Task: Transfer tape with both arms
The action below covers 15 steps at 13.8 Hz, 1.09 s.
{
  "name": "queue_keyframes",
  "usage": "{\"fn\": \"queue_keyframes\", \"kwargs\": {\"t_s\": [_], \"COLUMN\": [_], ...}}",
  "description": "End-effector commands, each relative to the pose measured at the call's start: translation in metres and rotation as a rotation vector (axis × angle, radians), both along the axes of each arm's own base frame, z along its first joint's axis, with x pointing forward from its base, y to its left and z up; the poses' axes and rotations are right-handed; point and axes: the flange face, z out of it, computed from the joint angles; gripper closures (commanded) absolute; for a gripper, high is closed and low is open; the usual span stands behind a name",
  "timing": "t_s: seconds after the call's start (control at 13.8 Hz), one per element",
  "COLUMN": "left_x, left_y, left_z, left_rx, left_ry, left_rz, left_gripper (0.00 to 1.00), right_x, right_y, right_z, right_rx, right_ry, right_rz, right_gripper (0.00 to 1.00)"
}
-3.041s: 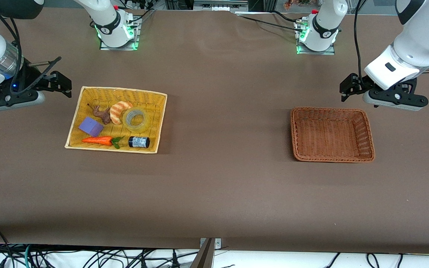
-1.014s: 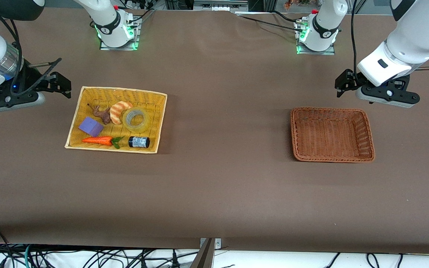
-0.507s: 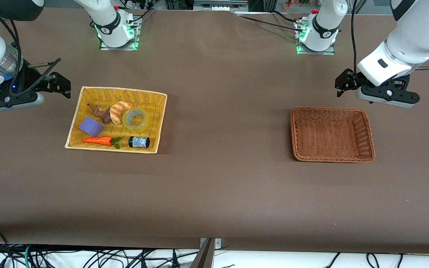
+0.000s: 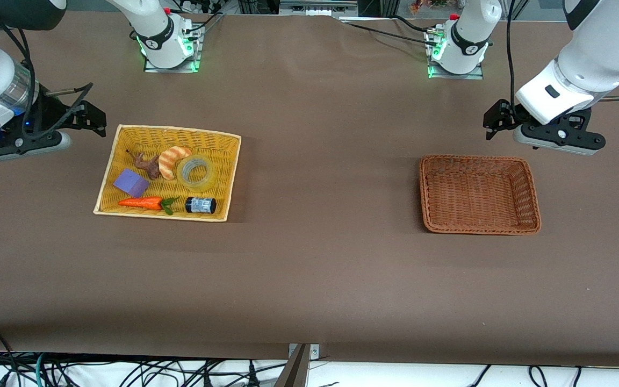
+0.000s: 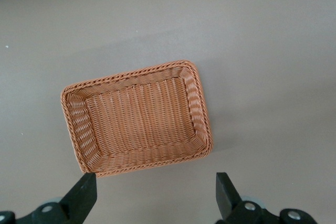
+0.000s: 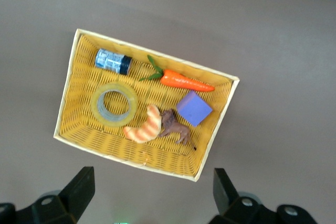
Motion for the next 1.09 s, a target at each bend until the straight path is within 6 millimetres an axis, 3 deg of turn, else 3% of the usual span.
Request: {"fn": "queue_keyframes", "kwargs": {"t_s": [0.0, 0.65, 0.8, 1.01], "left_x": [-0.004, 0.000, 0.001, 0.001], "left_y": [0.004, 0.013, 0.014, 0.015], "left_z": [0.004, 0.001, 0.000, 0.000], "left_rx": [0.000, -0.001, 0.000, 0.019], "left_ry": [0.004, 0.002, 0.002, -0.003], "left_rz": [-0.012, 0.005, 0.008, 0.003], "left_gripper": [0.00, 0.00, 0.00, 0.00], "right_x": [0.001, 0.000, -0.004, -0.021], "right_y": [0.003, 0.005, 0.008, 0.012], "right_z": [0.004, -0.010, -0.040, -0.117], "right_rx": [0.015, 0.035, 0.060, 0.070], "right_ry": [0.016, 0.039, 0.079, 0.029], "right_rz": [0.018, 0.016, 0.011, 0.019], "right_gripper": [0.00, 0.00, 0.00, 0.00]}}
